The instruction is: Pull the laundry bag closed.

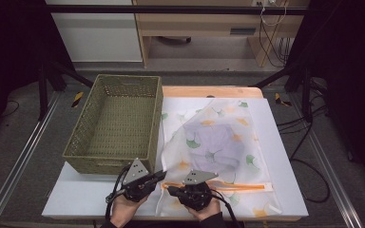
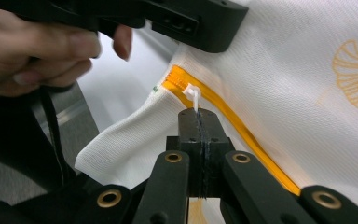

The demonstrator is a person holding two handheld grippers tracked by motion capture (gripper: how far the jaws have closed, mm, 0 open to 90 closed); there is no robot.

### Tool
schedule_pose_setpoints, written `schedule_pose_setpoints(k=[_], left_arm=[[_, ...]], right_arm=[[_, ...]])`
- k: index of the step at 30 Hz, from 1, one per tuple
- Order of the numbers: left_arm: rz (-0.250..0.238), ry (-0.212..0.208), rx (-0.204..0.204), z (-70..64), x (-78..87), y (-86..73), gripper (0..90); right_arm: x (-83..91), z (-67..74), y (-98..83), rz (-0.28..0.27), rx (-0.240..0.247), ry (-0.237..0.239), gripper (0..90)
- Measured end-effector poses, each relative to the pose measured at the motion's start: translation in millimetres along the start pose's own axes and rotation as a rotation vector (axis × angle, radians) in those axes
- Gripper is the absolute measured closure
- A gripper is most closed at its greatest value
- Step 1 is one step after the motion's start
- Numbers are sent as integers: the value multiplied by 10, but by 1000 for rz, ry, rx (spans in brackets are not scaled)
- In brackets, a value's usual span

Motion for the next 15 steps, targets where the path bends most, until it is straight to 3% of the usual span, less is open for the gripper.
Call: schedule_pose_setpoints(k=[5, 9, 13, 15], left_arm=[[-11, 2, 8, 13, 20, 16, 881], [-6, -18, 27, 26, 23, 5, 882], [9, -8, 21, 35, -11, -28, 875], [6, 13, 26, 54, -15, -46, 795]], right_arm=[[-38, 15, 72, 48, 33, -7, 900], [-114, -2, 58, 63, 23, -21, 900], [-136, -15, 18, 54, -2, -21, 900], [-136, 3, 19, 41, 3, -12, 900]])
Point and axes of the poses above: each handheld gripper's, and its own axes: x roughly backward along the jaws, y roughly out of its top, z roughly to its left, the point moved 4 cm from there along -x, roughly forward along the jaws, and after that the axes turned 1 degree about -x, right-handed, at the moved point
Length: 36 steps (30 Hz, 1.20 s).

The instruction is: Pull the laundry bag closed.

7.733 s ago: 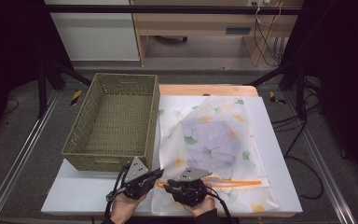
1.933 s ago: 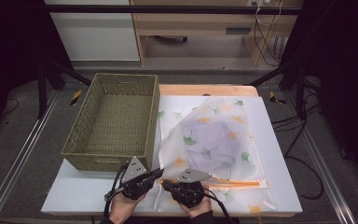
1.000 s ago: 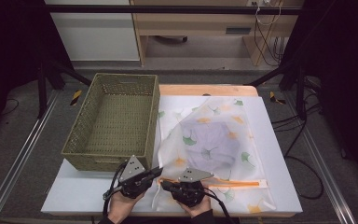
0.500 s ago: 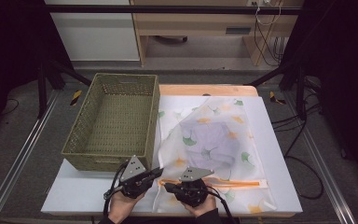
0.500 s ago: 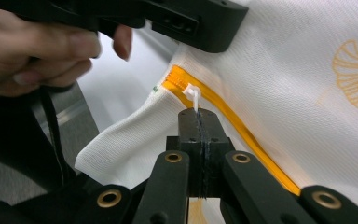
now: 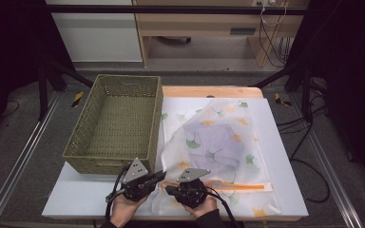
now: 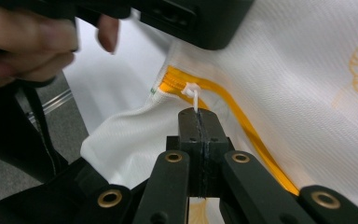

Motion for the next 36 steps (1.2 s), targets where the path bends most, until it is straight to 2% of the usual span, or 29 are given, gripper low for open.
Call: schedule_pose_setpoints(k=[1, 4, 6, 8, 11, 12, 14, 17, 20, 26, 36], left_arm=[[9, 6, 3, 8, -6, -12, 738], [25, -2, 17, 10, -14, -65, 694], [48, 17, 18, 2, 3, -116, 646], [48, 30, 26, 6, 48, -155, 625], [41, 36, 60, 16, 131, -194, 619], [38, 34, 71, 17, 142, -200, 631], [46, 23, 91, 15, 147, -206, 709], [56, 21, 96, 1, 115, -209, 804], [55, 15, 99, -3, 107, -205, 844], [32, 18, 85, -51, 135, -167, 872], [29, 5, 74, -74, 146, -152, 873]], right_arm=[[0, 8, 3, -6, 5, 5, 900], [-7, 19, 3, -12, 2, 8, 900], [-16, 21, -5, -16, 2, 6, 900], [-18, 24, -19, -16, -1, 3, 900], [-29, 34, -34, -17, -2, 5, 900], [-36, 35, -38, -17, 4, 6, 900], [-49, 41, -39, -11, 2, 6, 900], [-56, 52, -30, -12, 6, 9, 900], [-72, 52, -34, -6, 7, 5, 900], [-93, 54, -42, -12, 10, -7, 899], [-126, 57, -34, -25, 21, -9, 897]])
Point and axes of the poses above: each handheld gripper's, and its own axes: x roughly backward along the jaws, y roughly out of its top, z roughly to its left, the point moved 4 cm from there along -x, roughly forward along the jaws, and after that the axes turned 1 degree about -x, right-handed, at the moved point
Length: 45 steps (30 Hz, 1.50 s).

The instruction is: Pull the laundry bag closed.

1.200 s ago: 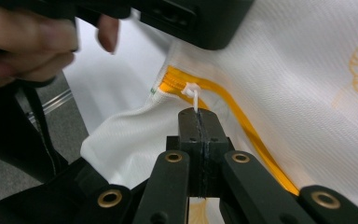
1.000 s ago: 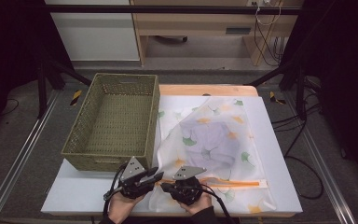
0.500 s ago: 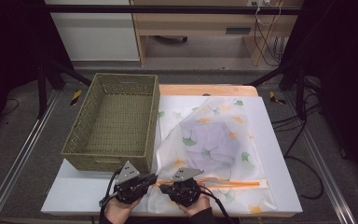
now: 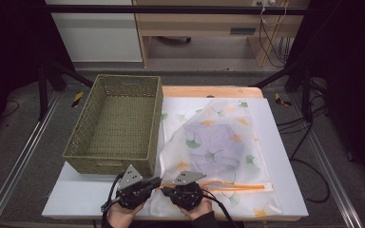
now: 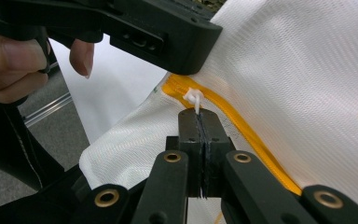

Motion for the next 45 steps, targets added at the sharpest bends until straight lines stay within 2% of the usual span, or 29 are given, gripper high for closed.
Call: schedule_pose_setpoints(k=[7, 12, 25, 30, 34, 41, 45], left_arm=[[1, 13, -18, 22, 1, 9, 874], [2, 39, -54, 12, 7, 32, 878], [-19, 23, -37, 24, 26, 49, 879], [-15, 27, -45, 7, 19, 44, 880], [-24, 31, -45, 18, 42, 62, 880], [-22, 34, -54, 6, 40, 62, 880], [-25, 39, -53, 23, 52, 68, 880]], right_arm=[[46, 5, 2, 7, -1, -11, 900], [56, -7, 12, 18, -11, -22, 900], [138, -105, -46, 44, -37, -55, 900], [159, -108, -56, 49, -38, -52, 900], [220, -143, -52, 66, -43, -78, 900], [267, -168, -62, 82, -40, -82, 900], [304, -186, -63, 106, -46, -105, 900]])
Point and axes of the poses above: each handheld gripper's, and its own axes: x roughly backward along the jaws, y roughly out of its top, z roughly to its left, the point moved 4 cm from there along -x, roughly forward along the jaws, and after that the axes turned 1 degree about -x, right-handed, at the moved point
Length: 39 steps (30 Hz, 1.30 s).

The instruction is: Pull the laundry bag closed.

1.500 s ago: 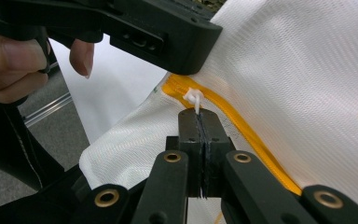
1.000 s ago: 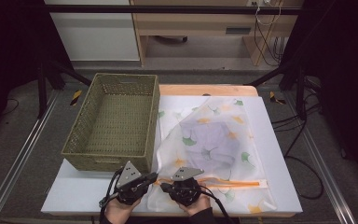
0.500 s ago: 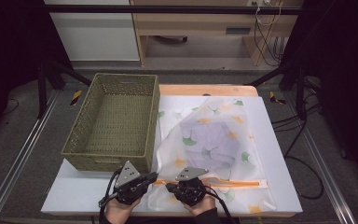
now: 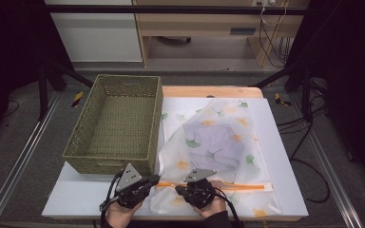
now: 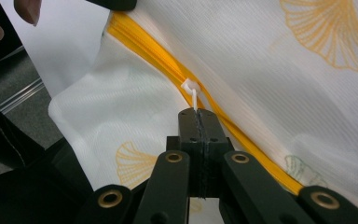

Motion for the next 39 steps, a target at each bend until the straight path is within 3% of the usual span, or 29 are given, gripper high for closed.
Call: schedule_pose_setpoints(k=[5, 14, 25, 33, 39], left_arm=[[-4, 3, -7, -14, 5, 10, 881], [6, 18, -11, -3, 0, 5, 881], [28, 29, -11, 35, -18, -34, 882], [38, 38, -10, 58, -35, -63, 882], [50, 40, -11, 70, -47, -84, 882]], right_arm=[[66, -11, -9, 9, 5, -10, 900], [173, -102, -122, 12, -30, -23, 900], [402, -288, -311, 3, -84, -68, 900], [532, -413, -392, -8, -94, -102, 900], [692, -523, -488, -13, -152, -124, 900]])
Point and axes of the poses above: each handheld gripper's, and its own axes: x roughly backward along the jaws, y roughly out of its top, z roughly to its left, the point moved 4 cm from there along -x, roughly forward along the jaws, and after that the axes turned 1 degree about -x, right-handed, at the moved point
